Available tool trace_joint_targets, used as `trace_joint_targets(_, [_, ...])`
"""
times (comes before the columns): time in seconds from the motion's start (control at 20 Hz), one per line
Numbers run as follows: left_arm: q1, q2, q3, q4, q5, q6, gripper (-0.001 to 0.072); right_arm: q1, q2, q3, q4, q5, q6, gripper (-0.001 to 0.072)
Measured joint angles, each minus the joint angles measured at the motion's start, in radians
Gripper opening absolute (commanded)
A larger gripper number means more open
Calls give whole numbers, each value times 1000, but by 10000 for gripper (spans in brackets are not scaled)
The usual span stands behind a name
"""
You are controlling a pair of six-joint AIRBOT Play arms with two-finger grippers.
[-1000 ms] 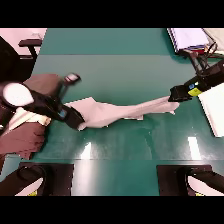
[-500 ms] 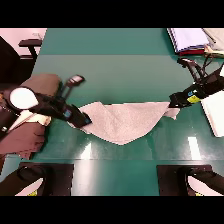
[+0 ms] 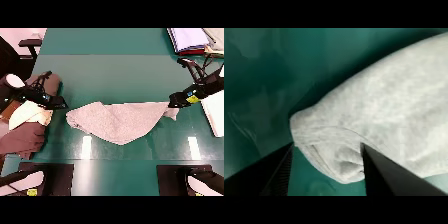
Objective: Fold the shirts.
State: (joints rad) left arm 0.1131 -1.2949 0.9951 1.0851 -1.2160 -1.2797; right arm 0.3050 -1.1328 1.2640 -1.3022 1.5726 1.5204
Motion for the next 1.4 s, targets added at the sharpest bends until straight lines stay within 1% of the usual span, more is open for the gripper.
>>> trace_joint_targets(0.15, [25,-104,0,-30,-26,31,502,0,0,0,0,-2,0,12])
trace_joint_targets(0.4, [10,-163,1,-63,-38,64,499,0,0,0,0,-3,0,12])
trace_joint_targets(0.45, [0,-168,2,-67,-41,67,464,0,0,0,0,-3,0,13])
trace_joint_targets(0.5, [-8,-170,2,-68,-41,67,193,0,0,0,0,-3,0,12])
trace_joint_targets(0.55, [-15,-172,1,-64,-33,66,29,0,0,0,0,-3,0,12])
trace_joint_targets(0.75, [-27,-145,35,-82,-36,60,21,-17,0,39,-1,-13,0,12])
trace_joint_targets(0.9, [-31,-51,133,-88,-41,42,20,-55,-1,154,0,3,-1,12])
trace_joint_targets(1.3, [-32,345,644,-92,-34,-8,20,-135,2,680,-2,123,-27,12])
trace_joint_targets(1.4, [-32,417,757,-92,-26,-24,20,-140,17,759,-5,139,-27,12])
